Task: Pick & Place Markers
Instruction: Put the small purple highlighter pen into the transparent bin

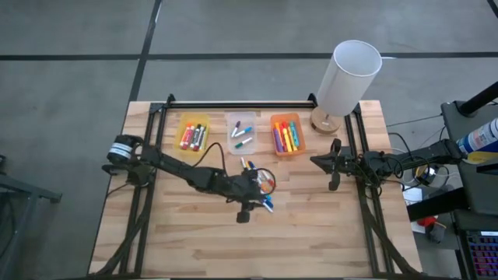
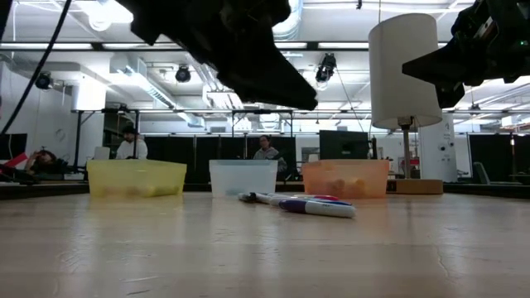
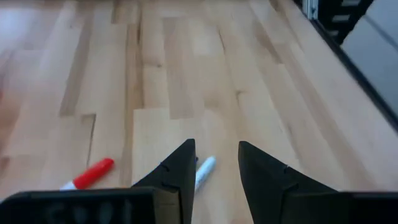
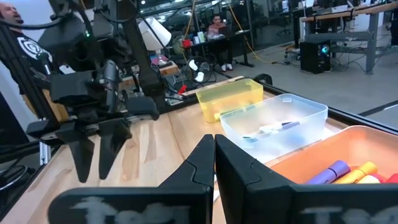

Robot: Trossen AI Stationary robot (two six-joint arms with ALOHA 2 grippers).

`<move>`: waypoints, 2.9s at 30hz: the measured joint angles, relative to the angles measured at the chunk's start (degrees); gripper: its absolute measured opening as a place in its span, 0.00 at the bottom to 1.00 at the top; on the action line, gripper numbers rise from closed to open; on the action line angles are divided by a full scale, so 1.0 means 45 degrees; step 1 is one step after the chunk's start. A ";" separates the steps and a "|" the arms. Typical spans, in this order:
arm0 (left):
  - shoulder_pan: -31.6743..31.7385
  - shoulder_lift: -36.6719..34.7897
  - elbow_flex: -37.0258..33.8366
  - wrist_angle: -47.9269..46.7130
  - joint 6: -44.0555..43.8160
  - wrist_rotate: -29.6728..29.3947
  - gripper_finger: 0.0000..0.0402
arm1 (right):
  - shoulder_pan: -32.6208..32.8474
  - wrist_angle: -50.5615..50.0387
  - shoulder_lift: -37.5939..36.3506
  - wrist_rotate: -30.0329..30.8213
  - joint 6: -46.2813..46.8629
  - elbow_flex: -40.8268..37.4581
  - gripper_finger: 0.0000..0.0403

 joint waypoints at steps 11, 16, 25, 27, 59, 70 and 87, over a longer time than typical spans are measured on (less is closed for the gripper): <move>0.0379 0.1900 0.0889 -0.0394 0.1013 0.0066 0.29 | 0.0000 0.0000 0.0002 0.0000 -0.0003 0.0000 0.02; 0.0428 0.2686 0.0880 -0.0457 0.1099 0.0058 0.29 | 0.0000 0.0000 -0.0002 -0.0003 -0.0004 0.0000 0.02; 0.0505 0.3428 0.0996 -0.0118 0.1193 0.0055 0.29 | 0.0000 0.0000 -0.0002 -0.0002 -0.0002 0.0000 0.02; 0.0510 0.3434 0.0996 -0.0134 0.1199 0.0054 0.29 | 0.0000 0.0000 -0.0002 -0.0002 -0.0001 0.0000 0.02; -0.1272 0.2910 0.0836 -0.1133 0.1701 -0.3054 0.29 | 0.0000 0.0000 0.0002 -0.0005 -0.0004 0.0000 0.02; -0.2077 0.2905 0.0851 -0.1050 0.2137 -0.4945 0.29 | 0.0000 0.0000 0.0002 -0.0004 -0.0001 0.0000 0.02; -0.1416 0.2885 0.0865 -0.1066 0.1401 -0.2958 0.29 | 0.0000 0.0000 -0.0007 0.0000 -0.0004 0.0000 0.02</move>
